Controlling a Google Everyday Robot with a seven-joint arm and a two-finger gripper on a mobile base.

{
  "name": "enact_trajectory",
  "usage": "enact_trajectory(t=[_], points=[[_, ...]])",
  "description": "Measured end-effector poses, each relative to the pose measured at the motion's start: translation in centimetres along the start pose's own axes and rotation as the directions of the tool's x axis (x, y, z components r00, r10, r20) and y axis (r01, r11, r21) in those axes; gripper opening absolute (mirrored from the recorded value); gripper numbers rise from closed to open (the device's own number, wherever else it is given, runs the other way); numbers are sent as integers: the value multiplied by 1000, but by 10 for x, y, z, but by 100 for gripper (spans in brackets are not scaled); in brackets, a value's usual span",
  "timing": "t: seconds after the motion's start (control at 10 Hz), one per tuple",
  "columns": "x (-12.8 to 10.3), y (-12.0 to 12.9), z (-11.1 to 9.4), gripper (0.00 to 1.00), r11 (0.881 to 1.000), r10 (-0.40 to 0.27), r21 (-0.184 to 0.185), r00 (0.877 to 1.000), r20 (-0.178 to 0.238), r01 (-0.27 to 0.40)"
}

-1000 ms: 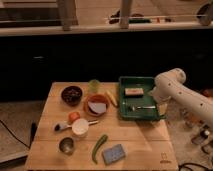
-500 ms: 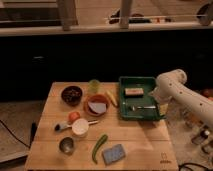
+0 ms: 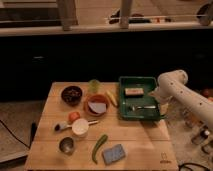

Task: Place fork in table surface

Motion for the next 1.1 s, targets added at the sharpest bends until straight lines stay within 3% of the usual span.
enact_trajectory(t=[0.2,0.5,1.1], points=[[0,-2,1,80,1000,-8,0,1000,6,8],[-27,-14,14,80,999,-40,-20,999,22,41],[-40,-14,38,80,996,-62,-63,997,42,64]])
